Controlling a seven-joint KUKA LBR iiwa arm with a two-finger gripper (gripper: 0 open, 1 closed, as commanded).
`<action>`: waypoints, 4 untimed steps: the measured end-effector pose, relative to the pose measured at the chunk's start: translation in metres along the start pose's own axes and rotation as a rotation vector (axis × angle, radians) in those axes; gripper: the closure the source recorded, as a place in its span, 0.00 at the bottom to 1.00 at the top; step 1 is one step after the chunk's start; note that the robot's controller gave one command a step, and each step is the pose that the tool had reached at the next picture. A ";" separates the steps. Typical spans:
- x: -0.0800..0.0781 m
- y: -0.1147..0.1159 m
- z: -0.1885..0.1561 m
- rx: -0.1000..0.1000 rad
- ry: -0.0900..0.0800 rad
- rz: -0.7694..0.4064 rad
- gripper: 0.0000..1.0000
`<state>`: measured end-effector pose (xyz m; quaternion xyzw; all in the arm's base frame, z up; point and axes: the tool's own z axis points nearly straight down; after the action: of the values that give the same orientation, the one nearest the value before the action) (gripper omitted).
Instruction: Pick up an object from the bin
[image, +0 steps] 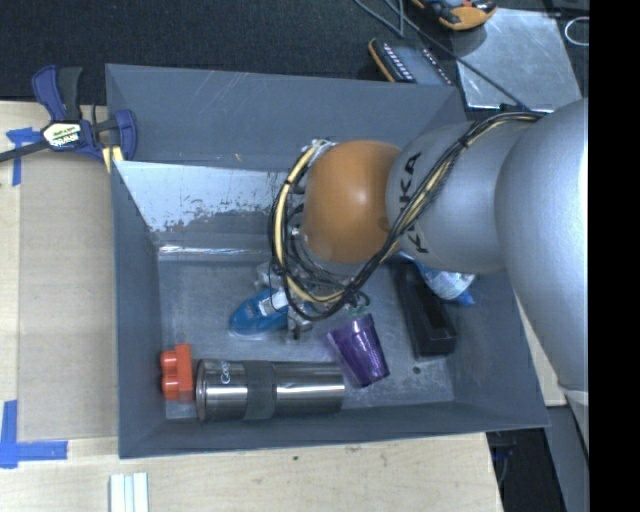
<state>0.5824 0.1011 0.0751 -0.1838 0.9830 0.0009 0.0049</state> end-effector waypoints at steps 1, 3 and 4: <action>0.000 0.000 0.000 0.000 0.000 0.000 1.00; 0.000 0.000 0.000 0.000 0.000 0.001 1.00; 0.000 0.000 0.000 0.000 0.000 0.001 1.00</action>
Offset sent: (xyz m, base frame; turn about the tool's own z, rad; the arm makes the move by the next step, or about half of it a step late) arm 0.0000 0.0000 0.0000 0.0000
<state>0.5824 0.1011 0.0752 -0.1831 0.9831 0.0011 0.0047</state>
